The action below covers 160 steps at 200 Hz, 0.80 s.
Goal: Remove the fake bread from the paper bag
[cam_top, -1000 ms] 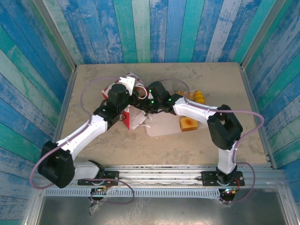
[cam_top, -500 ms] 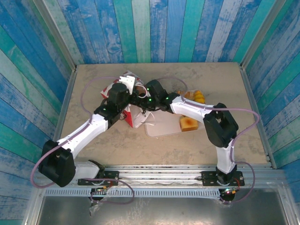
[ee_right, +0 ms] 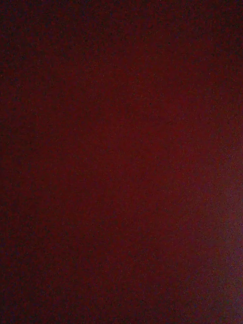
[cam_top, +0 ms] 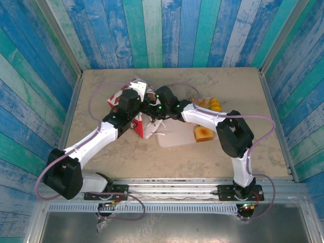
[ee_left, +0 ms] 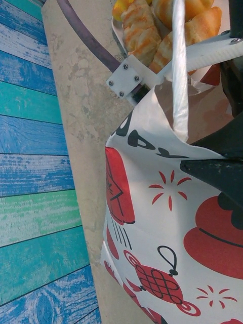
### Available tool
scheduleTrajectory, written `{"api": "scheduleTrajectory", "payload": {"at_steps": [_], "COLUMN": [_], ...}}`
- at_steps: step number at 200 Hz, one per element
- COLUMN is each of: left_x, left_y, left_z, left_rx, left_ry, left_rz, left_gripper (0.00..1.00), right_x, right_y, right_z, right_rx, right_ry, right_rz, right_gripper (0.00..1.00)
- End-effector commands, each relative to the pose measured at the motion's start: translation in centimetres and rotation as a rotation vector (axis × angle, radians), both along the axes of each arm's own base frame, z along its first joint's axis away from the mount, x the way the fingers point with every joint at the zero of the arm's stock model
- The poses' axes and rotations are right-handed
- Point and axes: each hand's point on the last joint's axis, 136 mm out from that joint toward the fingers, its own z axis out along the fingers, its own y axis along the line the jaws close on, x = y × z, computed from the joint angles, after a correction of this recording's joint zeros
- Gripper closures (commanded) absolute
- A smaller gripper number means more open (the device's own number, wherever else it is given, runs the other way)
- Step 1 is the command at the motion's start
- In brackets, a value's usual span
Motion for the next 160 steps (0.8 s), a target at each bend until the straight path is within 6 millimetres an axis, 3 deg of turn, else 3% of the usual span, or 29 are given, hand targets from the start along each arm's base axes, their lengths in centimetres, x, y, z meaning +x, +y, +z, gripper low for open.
{"api": "scheduleTrajectory", "payload": {"at_steps": [1, 63, 73, 98, 160], "left_x": [0.7, 0.6, 0.5, 0.5, 1.2], "left_y": [-1.1, -1.3, -1.3, -1.0, 1.9], "left_z": [1.7, 1.7, 1.7, 1.6, 1.2], "left_rx": [-0.033, -0.037, -0.038, -0.031, -0.004], "left_ry": [-0.042, -0.041, -0.041, -0.042, -0.049], "left_rz": [-0.026, -0.038, -0.039, -0.026, 0.139], "left_gripper": [0.99, 0.99, 0.99, 0.99, 0.99], "right_x": [-0.2, 0.0, 0.0, -0.1, -1.4], "right_y": [1.5, 2.0, 2.1, 2.4, 0.5], "right_z": [1.6, -0.1, -0.4, 0.1, 2.7], "right_rx": [0.063, 0.031, 0.032, 0.048, 0.036], "right_ry": [-0.031, 0.009, 0.016, 0.009, -0.055], "right_rz": [0.045, 0.056, 0.063, 0.075, 0.067], "right_gripper": [0.61, 0.54, 0.58, 0.82, 0.94]}}
